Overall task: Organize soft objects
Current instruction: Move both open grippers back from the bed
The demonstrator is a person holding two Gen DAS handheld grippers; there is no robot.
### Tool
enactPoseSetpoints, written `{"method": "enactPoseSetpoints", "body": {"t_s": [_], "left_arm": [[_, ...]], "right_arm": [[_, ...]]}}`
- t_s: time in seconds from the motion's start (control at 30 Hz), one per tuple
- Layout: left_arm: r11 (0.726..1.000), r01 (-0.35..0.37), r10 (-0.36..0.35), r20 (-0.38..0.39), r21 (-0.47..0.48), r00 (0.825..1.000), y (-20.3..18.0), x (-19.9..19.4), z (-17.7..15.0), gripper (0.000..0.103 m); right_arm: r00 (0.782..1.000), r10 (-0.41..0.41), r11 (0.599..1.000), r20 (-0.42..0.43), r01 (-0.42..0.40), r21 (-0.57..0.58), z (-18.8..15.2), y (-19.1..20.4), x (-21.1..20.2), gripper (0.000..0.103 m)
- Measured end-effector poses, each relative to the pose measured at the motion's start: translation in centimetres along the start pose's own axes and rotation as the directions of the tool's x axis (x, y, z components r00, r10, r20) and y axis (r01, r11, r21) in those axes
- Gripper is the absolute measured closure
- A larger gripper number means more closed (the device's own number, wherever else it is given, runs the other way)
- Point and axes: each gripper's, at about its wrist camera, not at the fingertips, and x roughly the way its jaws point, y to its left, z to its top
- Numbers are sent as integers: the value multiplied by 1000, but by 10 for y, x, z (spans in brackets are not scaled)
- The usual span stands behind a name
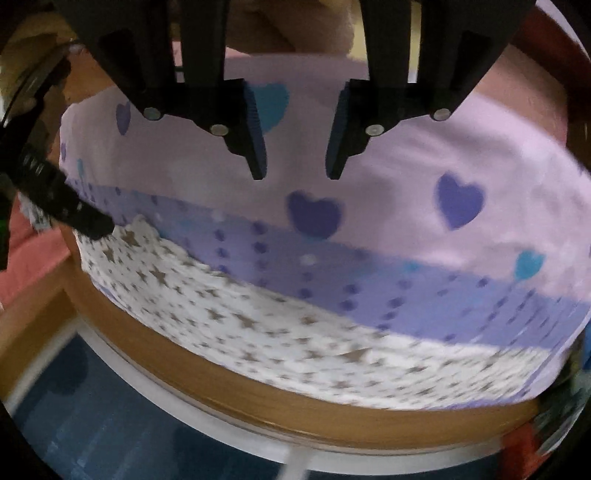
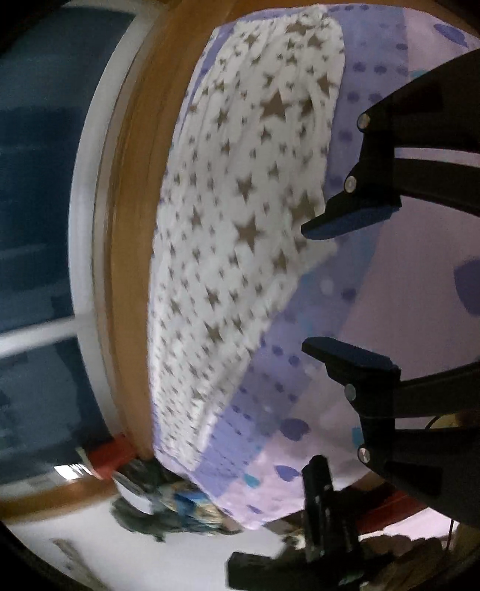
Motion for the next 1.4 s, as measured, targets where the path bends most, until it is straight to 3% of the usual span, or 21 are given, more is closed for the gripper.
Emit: {"method": "enactPoseSetpoints", "body": {"t_s": [0.13,0.33,0.67,0.87,1.1,1.4], "left_arm": [[998,-17,18,12,-54,1000,25,-17,-8,65],[997,-31,35,42,-77,999,74,-36,-11,65],[999,-1,2,13,-35,1000,186,-61,-3,64],[1000,21,-21,18,-4,1000,228,-77,13,63],[998,57,-57,-8,-18,998,263,-69,24,63],[999,6,-7,-16,-38,1000,301,-61,73,63]], "right_arm": [[995,87,996,-55,-88,-12,-3,31,12,47],[992,115,990,-58,-119,-72,4,95,28,47],[998,55,998,-40,-54,10,14,214,63,47],[999,24,999,-40,-23,26,19,275,76,47],[999,6,1000,-41,-6,-6,41,313,96,47],[996,79,997,-41,-79,-1,71,334,140,47]]}}
